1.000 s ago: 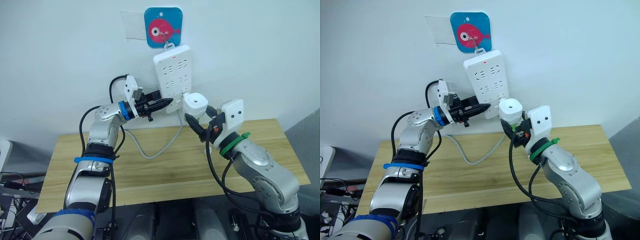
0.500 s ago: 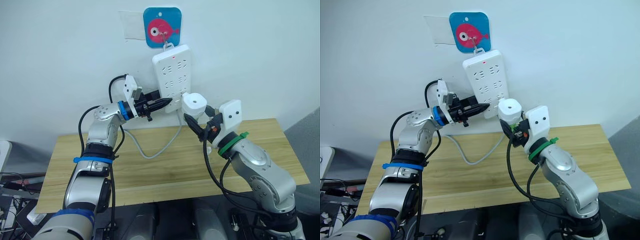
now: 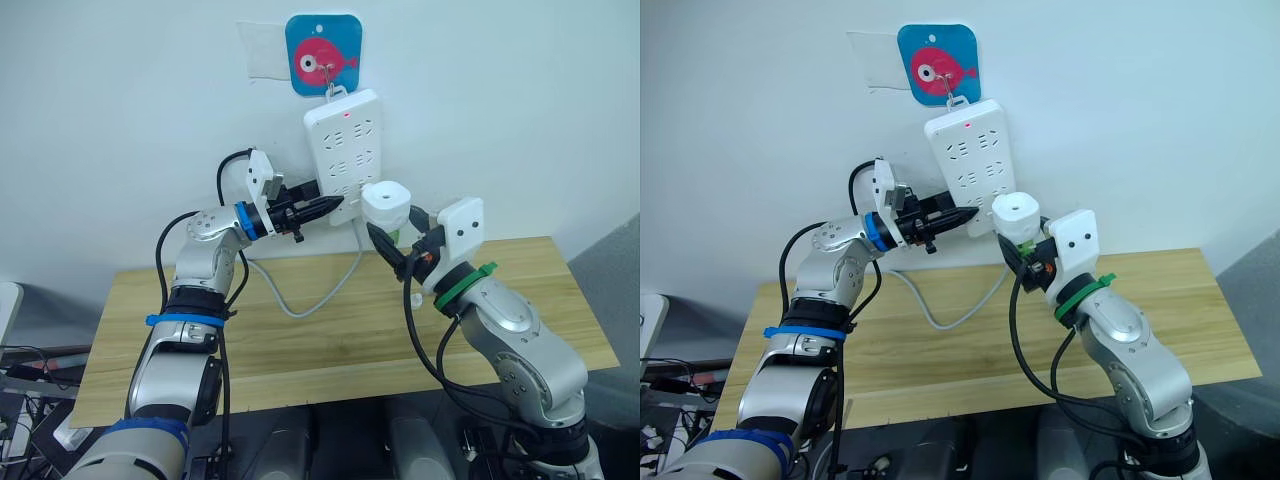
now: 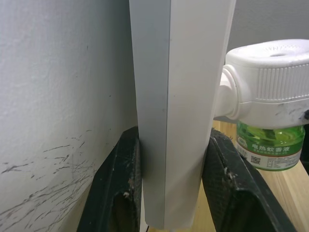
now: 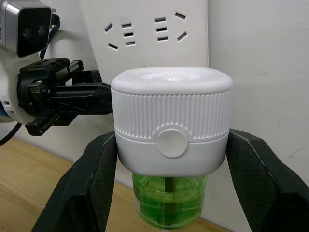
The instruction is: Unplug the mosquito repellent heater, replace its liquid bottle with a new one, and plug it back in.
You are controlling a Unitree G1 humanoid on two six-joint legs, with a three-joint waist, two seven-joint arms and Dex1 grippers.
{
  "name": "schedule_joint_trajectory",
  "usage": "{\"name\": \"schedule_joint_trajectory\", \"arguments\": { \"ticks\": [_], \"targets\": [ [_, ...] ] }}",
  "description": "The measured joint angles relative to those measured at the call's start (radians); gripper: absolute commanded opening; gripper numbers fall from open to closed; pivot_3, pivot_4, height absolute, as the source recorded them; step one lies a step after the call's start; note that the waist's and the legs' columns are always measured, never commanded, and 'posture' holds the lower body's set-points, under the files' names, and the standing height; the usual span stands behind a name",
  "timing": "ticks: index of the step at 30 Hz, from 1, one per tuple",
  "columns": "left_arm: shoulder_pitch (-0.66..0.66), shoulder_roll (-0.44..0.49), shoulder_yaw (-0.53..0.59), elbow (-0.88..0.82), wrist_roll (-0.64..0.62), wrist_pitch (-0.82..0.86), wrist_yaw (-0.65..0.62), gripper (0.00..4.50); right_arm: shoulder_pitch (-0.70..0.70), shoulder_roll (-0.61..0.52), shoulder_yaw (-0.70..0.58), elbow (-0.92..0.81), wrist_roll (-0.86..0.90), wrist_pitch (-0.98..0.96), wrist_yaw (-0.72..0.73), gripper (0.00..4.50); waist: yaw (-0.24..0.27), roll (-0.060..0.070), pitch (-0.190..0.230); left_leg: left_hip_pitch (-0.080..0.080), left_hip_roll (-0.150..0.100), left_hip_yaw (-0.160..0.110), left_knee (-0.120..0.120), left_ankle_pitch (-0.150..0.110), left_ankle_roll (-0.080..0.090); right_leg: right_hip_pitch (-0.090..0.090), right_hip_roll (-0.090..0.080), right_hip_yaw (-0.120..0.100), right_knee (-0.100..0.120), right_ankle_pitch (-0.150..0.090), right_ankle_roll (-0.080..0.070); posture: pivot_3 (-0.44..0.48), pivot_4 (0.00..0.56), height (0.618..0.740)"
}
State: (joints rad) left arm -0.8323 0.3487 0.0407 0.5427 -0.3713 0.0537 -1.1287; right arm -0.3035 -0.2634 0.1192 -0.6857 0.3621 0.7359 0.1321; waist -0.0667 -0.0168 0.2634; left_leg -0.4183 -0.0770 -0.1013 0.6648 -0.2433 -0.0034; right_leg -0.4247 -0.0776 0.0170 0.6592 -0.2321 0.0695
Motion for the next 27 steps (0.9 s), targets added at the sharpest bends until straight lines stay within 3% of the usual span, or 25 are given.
{"name": "schedule_joint_trajectory", "arguments": {
  "ticks": [27],
  "targets": [
    [0.001, -0.001, 0.001, -0.003, 0.000, 0.004, -0.012, 1.30, 0.057, 0.012, -0.001, -0.059, -0.029, -0.021, 0.020, 2.99, 0.000, 0.000, 0.000, 0.000, 0.000, 0.000, 0.000, 0.000, 0.000, 0.000, 0.000, 0.000, 0.000, 0.000, 0.000, -0.168, 0.229, 0.740]
  ]
}}
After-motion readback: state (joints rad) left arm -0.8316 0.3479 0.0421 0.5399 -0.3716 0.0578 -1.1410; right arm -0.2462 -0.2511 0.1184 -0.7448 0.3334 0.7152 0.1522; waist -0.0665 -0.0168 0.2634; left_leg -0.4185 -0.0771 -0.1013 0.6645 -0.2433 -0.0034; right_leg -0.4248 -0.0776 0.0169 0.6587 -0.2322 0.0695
